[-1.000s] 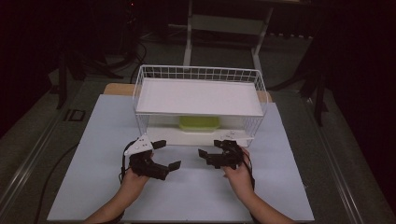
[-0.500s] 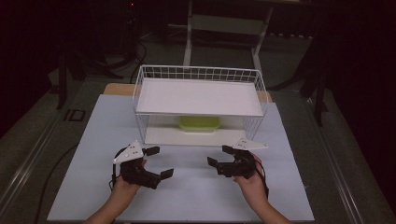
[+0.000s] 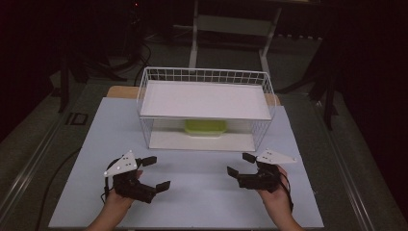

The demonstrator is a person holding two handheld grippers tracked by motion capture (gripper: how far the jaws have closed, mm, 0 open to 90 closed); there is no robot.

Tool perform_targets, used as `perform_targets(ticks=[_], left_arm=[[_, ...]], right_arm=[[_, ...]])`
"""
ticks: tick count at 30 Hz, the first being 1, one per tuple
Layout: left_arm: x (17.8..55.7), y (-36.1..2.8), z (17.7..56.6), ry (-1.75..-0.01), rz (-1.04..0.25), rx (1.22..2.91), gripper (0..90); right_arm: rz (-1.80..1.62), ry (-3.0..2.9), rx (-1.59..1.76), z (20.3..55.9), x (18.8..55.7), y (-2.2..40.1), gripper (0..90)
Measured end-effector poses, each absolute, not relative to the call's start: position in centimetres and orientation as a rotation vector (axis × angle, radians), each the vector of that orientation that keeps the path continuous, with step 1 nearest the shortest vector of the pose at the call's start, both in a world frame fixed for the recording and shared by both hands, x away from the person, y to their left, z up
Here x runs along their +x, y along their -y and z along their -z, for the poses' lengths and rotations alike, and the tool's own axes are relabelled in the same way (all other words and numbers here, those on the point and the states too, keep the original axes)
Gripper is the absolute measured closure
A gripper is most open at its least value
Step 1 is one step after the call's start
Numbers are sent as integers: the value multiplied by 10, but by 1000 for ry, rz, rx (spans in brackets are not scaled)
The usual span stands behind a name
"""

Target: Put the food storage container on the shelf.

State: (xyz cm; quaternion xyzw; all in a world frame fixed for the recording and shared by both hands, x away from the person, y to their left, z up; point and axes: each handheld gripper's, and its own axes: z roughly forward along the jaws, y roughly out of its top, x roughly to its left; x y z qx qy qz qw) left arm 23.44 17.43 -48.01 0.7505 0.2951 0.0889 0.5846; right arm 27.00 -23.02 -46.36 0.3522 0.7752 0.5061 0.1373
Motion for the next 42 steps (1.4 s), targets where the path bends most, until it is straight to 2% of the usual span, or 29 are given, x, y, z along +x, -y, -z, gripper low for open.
perform_targets(ticks=[8,20,42], left_arm=[[222,-186,488,-720,-205,1741,3],[215,-184,498,-713,-221,1753,3],[220,-178,518,-723,-232,1788,3]], right_arm=[[-1486,-2226,1049,466,261,255,187],[-1483,-2236,991,479,250,279,186],[-1460,-2281,929,506,261,282,165]])
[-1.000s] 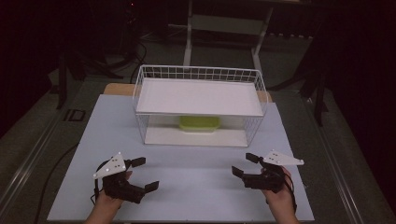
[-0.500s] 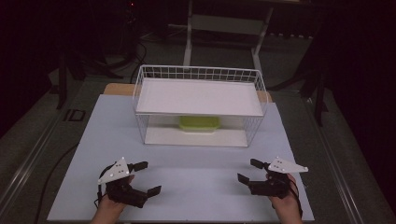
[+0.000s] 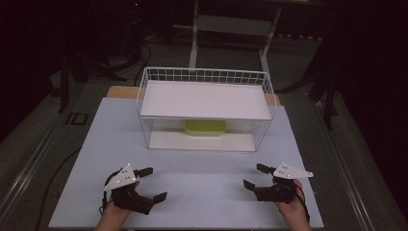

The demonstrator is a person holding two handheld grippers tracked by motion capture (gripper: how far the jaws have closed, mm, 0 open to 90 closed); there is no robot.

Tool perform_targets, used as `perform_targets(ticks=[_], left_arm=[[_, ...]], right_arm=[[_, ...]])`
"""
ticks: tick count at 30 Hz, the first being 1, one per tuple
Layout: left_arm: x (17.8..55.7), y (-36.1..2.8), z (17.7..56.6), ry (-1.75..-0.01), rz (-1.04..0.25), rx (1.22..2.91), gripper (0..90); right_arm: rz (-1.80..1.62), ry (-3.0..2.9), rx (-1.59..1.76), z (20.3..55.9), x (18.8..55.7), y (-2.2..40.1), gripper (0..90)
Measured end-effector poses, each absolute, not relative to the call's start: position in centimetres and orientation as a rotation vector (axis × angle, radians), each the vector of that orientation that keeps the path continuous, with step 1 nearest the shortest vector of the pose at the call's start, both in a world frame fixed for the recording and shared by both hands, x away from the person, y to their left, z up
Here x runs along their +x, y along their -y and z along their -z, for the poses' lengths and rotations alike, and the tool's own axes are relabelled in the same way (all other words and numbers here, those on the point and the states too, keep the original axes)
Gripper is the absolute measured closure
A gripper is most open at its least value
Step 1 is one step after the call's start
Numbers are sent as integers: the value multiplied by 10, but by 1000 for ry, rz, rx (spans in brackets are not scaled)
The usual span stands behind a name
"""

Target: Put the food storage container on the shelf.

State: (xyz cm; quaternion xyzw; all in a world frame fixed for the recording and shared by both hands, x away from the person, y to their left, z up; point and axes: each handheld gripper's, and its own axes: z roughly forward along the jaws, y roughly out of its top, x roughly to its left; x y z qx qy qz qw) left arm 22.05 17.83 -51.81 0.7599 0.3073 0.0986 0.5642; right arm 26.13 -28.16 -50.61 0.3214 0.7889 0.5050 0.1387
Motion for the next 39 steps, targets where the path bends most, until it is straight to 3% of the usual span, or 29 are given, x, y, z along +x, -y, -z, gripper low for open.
perform_targets(ticks=[17,39], left_arm=[[218,-179,514,-601,-337,1718,3],[223,-184,518,-656,-317,1720,4]], right_arm=[[-1530,-2255,845,507,263,282,169],[-1528,-2288,841,510,264,280,168]])
